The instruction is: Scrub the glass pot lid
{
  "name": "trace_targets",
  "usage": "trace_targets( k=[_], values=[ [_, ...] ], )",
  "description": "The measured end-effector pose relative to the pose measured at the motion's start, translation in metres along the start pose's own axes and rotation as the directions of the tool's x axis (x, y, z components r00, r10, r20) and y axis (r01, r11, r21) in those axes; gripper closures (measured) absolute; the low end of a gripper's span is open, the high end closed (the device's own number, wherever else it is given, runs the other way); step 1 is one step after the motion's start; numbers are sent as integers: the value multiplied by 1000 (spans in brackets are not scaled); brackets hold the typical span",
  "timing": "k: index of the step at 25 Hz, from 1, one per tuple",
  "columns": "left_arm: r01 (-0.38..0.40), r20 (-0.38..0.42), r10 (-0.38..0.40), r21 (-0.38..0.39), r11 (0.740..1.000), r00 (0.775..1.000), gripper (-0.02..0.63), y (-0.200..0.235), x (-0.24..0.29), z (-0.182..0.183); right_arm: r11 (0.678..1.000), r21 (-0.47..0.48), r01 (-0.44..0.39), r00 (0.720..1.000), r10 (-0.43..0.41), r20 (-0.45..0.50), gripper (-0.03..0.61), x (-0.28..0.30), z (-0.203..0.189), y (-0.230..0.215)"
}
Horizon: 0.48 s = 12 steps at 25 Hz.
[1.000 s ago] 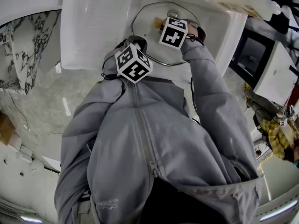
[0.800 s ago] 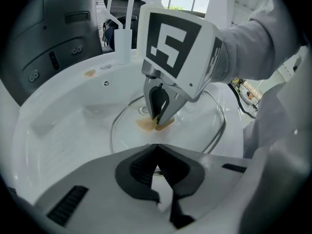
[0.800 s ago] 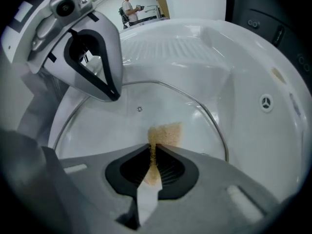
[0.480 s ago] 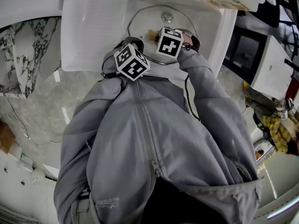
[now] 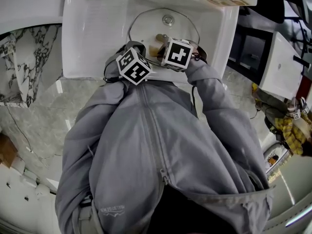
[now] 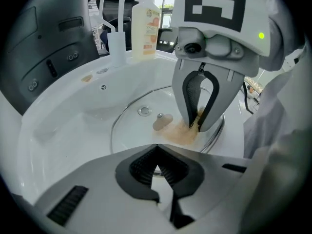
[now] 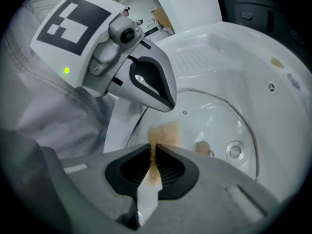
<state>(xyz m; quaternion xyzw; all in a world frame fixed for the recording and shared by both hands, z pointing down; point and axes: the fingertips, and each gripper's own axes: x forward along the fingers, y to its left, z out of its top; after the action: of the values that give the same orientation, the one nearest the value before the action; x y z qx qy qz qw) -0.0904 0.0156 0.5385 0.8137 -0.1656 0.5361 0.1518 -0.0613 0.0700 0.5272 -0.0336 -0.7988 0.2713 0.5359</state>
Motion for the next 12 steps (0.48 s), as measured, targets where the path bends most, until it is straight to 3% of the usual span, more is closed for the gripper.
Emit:
trace_targets(
  k=[10, 12],
  values=[
    [23, -7, -22, 52, 998, 1000, 607, -15, -1, 11, 993, 87, -81, 989, 69, 130, 549, -19, -3, 19],
    [35, -7, -35, 70, 997, 999, 607, -23, -1, 15, 992, 108, -68, 985, 50, 167, 549, -30, -7, 15]
  ],
)
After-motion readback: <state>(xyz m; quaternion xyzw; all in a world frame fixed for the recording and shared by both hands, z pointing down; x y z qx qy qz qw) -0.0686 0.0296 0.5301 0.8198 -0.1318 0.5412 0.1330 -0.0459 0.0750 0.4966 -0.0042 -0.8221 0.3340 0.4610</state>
